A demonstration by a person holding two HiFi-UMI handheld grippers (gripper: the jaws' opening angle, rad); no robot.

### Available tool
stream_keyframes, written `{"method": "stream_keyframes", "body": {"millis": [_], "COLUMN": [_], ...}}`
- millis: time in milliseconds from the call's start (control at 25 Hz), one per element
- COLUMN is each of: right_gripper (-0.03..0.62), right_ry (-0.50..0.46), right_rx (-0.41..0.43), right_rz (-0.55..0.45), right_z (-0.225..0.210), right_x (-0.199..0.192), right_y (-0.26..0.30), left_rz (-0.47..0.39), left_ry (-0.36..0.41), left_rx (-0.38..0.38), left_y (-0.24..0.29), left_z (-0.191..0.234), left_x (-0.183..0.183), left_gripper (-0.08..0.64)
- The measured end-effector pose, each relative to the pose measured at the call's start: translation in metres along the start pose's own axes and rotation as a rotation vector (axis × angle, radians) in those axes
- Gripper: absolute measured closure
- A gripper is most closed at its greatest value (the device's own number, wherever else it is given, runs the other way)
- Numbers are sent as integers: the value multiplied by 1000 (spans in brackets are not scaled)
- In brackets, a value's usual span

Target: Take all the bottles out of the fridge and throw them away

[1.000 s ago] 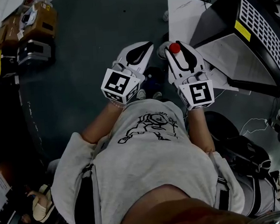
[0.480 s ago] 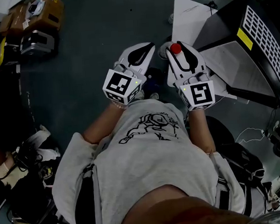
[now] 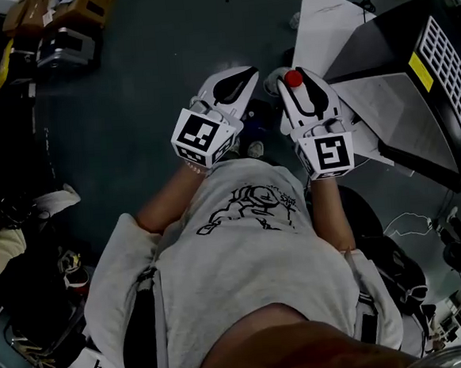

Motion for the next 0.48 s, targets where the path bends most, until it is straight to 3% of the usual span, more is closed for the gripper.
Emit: {"method": "stream_keyframes", "body": {"millis": [480], "right_gripper": [436], "right_ry": [40], "right_rx": [27], "right_rz": [58], "right_z": [25], "right_x": [-40], "right_y": [0], "left_rz": [51], "left_ry": [-38], "left_rx": [23], "left_y": [-17], "left_z": [-3], "left_x": [-34], "left_gripper": [551]}}
Point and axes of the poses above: the fingertips, and each gripper's own axes: y forward along the fingers, z to its left, x out of its top, the point moved 7 cm from there along -y, backward along the fingers, and after that the axes turned 2 degrees about -z, right-handed, at the moved point
